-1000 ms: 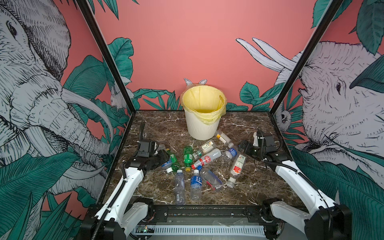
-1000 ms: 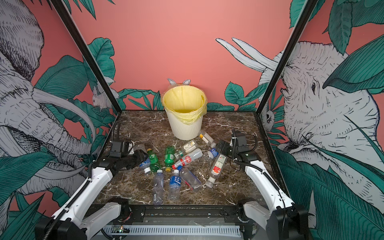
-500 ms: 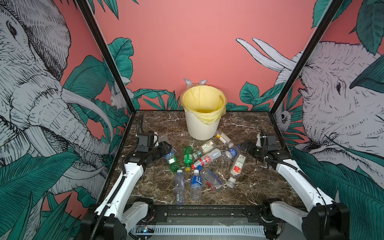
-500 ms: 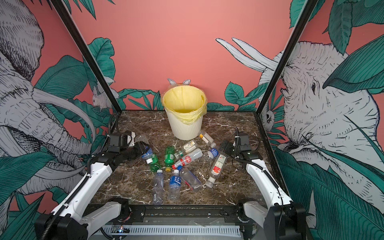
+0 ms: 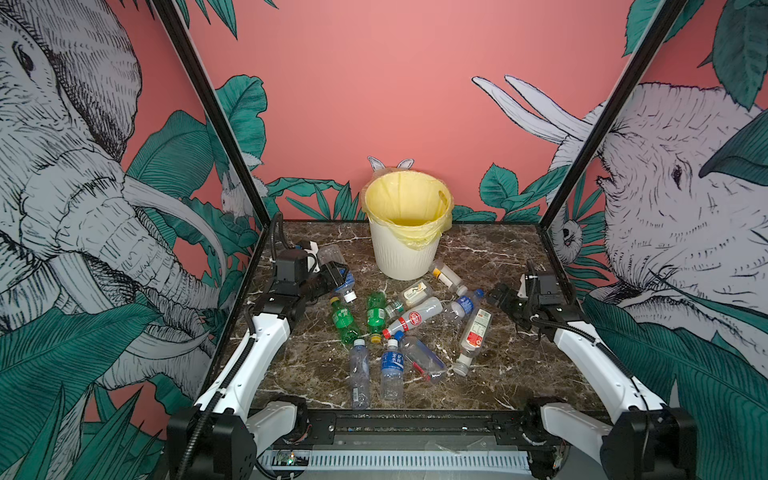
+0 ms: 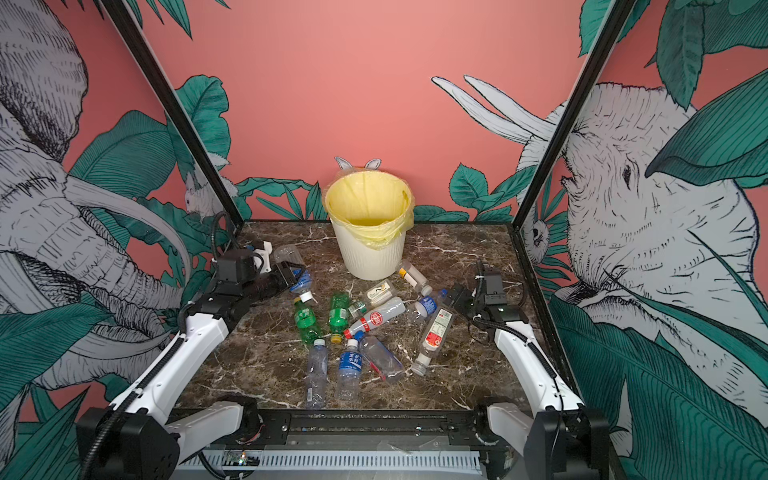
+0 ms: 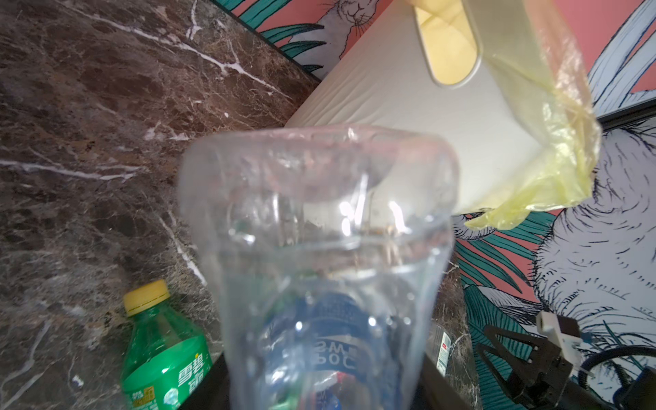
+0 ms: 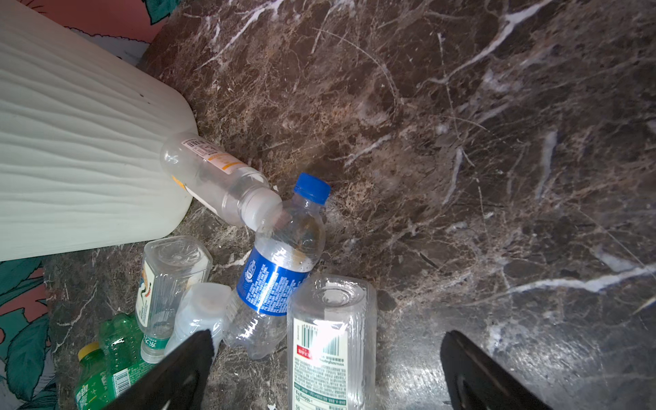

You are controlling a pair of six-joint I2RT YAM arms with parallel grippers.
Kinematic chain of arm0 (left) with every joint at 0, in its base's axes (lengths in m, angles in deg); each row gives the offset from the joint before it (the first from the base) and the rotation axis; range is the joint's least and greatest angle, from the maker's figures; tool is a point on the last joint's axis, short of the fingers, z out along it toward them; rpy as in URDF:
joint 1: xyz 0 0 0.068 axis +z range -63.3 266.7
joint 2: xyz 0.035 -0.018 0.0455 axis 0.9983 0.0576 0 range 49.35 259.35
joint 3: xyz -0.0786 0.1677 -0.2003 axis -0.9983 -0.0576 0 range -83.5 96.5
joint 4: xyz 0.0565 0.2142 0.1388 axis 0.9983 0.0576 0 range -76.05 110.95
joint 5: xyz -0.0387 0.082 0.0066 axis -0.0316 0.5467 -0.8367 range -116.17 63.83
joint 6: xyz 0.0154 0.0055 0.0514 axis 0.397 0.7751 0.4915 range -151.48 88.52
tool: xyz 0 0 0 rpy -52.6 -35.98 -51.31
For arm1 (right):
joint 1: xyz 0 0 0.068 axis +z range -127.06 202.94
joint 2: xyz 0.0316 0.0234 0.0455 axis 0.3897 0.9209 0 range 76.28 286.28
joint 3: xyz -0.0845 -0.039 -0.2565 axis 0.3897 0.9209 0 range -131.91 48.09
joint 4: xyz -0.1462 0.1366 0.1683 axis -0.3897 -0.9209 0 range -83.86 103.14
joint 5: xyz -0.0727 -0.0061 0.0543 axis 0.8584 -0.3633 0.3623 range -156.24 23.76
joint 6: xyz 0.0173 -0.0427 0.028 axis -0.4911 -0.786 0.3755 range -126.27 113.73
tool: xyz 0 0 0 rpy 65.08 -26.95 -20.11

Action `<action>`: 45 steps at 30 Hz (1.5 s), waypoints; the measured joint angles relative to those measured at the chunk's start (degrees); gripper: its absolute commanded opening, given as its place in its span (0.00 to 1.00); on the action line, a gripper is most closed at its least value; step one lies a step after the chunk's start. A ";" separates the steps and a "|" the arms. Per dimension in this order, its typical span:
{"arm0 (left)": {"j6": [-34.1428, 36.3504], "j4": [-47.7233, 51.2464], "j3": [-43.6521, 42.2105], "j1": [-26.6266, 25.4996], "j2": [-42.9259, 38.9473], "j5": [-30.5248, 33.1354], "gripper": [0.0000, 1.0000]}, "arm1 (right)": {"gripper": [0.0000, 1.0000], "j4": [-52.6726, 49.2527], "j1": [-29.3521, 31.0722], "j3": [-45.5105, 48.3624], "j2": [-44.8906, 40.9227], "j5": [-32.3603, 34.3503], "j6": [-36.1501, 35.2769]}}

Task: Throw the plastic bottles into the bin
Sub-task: 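Carry the held bottle with the left gripper toward the bin, then raise the bottle over the bin opening and open the left gripper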

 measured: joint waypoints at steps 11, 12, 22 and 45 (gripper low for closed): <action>1.51 -6.10 10.47 -0.26 7.82 -8.09 0.55 | 0.99 1.01 -0.35 2.80 -4.09 1.09 2.45; 1.33 -6.88 10.82 -0.28 8.24 -8.59 0.55 | 0.99 0.98 -0.37 2.80 -4.20 1.22 2.49; -0.55 -16.98 11.47 -0.35 10.75 -15.85 0.55 | 0.99 1.29 -0.52 3.87 -4.24 1.40 3.39; 3.30 -9.62 37.51 -5.05 20.65 -14.80 0.54 | 0.99 3.10 -1.77 5.60 -4.72 1.22 4.04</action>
